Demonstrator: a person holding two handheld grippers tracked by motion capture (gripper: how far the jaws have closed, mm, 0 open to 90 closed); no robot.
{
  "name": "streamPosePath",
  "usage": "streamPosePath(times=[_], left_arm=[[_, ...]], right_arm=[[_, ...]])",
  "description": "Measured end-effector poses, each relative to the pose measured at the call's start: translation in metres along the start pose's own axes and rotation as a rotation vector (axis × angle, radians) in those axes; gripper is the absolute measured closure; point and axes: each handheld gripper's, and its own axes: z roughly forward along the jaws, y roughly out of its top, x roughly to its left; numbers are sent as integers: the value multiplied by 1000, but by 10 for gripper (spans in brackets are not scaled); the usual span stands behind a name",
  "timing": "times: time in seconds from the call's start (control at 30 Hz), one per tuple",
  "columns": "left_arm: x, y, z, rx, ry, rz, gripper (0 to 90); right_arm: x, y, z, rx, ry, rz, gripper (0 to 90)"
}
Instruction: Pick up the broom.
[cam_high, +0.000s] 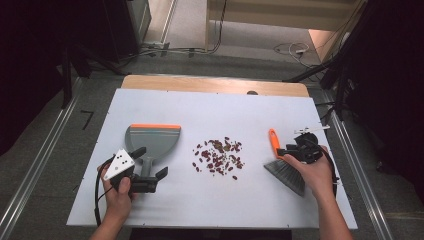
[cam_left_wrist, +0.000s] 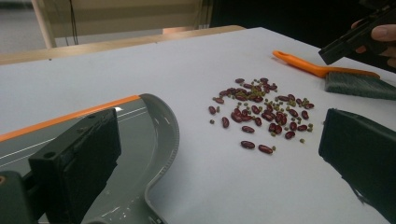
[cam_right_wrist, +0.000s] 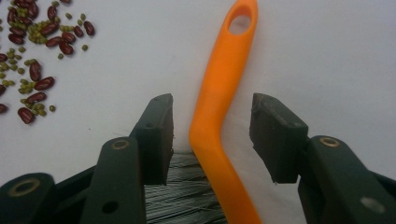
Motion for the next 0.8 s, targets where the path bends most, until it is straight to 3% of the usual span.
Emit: streamPosePath(times=[0.13,0.37,0.5,0.57,0.63,0.7,0.8], left_arm=[[0,0,0,7,0,1,0],[1,-1,1,11,-1,3,0],[-1,-1,2,11,-3,-2,0],[-2,-1,3,16,-6,3,0],[-3,-1,4,19,-9,7,0],[-4,-1,4,21,-9,9,0],[-6,0,5,22,-14,15,0]], right_arm=[[3,0,7,23,-20,15,517],[12,-4,20,95,-77,-34,622],[24,0,24,130,-156,-58,652],[21,2,24,143,-141,-39,661],[15,1,23,134,-99,10,664],[13,0,22,123,-87,20,666],[15,0,23,120,-102,-2,669]])
